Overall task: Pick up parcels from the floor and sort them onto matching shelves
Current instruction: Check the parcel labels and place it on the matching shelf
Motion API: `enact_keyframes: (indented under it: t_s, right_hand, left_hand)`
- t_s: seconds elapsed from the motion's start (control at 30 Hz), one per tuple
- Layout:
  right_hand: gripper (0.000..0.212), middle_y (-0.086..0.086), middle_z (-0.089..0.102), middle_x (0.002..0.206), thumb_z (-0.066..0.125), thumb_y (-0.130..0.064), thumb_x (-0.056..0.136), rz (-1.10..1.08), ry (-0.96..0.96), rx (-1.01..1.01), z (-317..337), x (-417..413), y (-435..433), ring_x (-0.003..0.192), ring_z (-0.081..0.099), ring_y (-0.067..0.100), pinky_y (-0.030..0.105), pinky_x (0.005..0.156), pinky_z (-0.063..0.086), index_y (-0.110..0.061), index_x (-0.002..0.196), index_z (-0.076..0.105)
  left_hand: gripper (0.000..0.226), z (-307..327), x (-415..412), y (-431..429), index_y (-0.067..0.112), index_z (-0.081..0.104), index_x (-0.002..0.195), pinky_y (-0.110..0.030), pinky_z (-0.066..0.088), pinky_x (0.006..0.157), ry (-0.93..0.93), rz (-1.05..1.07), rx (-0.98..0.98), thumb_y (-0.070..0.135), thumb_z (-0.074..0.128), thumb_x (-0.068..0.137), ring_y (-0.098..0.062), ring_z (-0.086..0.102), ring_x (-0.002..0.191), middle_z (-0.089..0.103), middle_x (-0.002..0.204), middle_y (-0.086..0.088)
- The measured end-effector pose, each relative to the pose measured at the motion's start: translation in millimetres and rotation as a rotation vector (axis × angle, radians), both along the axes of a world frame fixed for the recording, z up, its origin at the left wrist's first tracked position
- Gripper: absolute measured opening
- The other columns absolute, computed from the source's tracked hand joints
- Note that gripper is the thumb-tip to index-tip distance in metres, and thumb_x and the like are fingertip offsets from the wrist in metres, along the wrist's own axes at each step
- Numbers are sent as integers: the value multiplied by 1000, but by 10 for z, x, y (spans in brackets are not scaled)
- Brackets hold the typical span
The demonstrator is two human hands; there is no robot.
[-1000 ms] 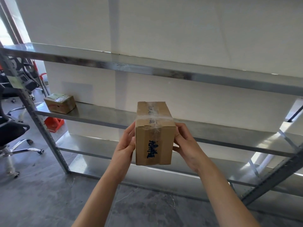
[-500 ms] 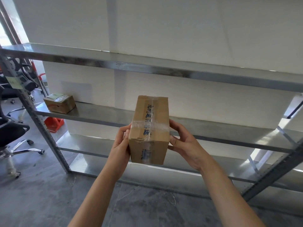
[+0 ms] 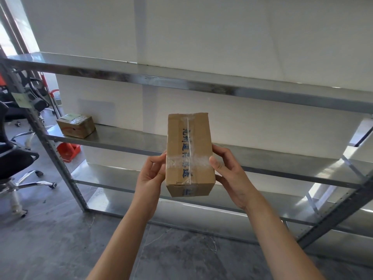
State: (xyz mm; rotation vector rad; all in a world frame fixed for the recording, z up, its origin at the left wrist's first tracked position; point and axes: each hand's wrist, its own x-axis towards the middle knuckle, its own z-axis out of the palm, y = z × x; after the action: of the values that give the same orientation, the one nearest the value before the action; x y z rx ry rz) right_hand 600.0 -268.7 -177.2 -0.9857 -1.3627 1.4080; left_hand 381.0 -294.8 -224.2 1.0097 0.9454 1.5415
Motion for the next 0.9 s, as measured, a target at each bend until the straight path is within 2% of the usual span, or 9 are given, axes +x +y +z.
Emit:
enact_keyframes:
  t_s: [0.07, 0.17, 0.27, 0.37, 0.43, 0.5, 0.57, 0.7, 0.9]
  right_hand:
    - [65, -18, 63, 133, 81, -40, 80, -20, -6, 14, -14, -23, -21, 125, 63, 17, 43, 99, 57, -30, 137, 52]
    - [82, -13, 57, 137, 85, -44, 69, -63, -41, 27, -22, -61, -40, 122, 63, 24, 50, 95, 59, -32, 140, 45]
    - [82, -15, 61, 131, 89, -36, 72, -72, -17, 47, -4, -65, -56, 117, 67, 23, 49, 93, 60, -31, 141, 44]
    - [80, -23, 64, 124, 86, -31, 70, -67, 4, 64, 3, -64, -72, 115, 68, 18, 44, 91, 61, -31, 140, 45]
    - [80, -18, 63, 128, 85, -30, 70, -78, 29, 59, -11, -66, -73, 115, 69, 18, 45, 91, 61, -31, 140, 46]
    - [80, -9, 61, 134, 84, -30, 70, -79, 62, 53, -23, -54, -73, 115, 69, 21, 48, 91, 61, -30, 141, 46]
    - [76, -3, 59, 136, 81, -28, 74, -62, 106, 52, -33, -36, -74, 116, 68, 21, 47, 90, 60, -28, 142, 46]
    - [64, 4, 58, 139, 75, -16, 87, -22, 192, 40, -65, 23, -64, 120, 65, 23, 37, 88, 60, -24, 144, 46]
    - [62, 3, 59, 141, 65, -19, 91, 16, 159, 57, -120, 125, -50, 129, 59, 27, 38, 96, 56, -27, 149, 44]
  left_hand:
    - [18, -25, 0, 11, 12, 65, 113, -55, 50, 109, 31, 14, 10, 18, 61, 97, -35, 59, 136, 66, 142, -13]
    - [33, -16, 28, 6, 11, 64, 125, -54, 46, 114, 43, 3, 14, 20, 64, 93, -30, 54, 142, 62, 148, -9]
    - [55, 4, 51, -5, 30, 57, 142, -49, 43, 116, 57, -30, -30, 31, 69, 88, -24, 49, 145, 57, 154, -3]
    - [81, -6, 35, 7, 50, 49, 144, -58, 28, 123, 34, -49, -150, 57, 84, 71, -26, 42, 150, 45, 161, -10]
    - [103, -2, 40, 14, 48, 44, 148, -60, 26, 125, 35, -63, -227, 70, 88, 58, -27, 44, 149, 46, 160, -14]
    - [117, -19, 59, 31, 33, 34, 159, -55, 32, 124, 29, -87, -261, 68, 85, 60, -29, 52, 142, 52, 155, -17]
    - [116, -26, 69, 40, 18, 34, 160, -47, 45, 116, 56, -117, -259, 69, 81, 67, -30, 60, 134, 62, 146, -16]
    - [73, 39, 113, -5, 13, 60, 140, -28, 59, 88, 95, -126, -205, 56, 67, 81, -26, 70, 121, 75, 129, -7]
    - [71, 103, 161, -67, 23, 61, 135, -38, 60, 93, 74, -18, -169, 50, 78, 71, -22, 73, 115, 75, 124, 1]
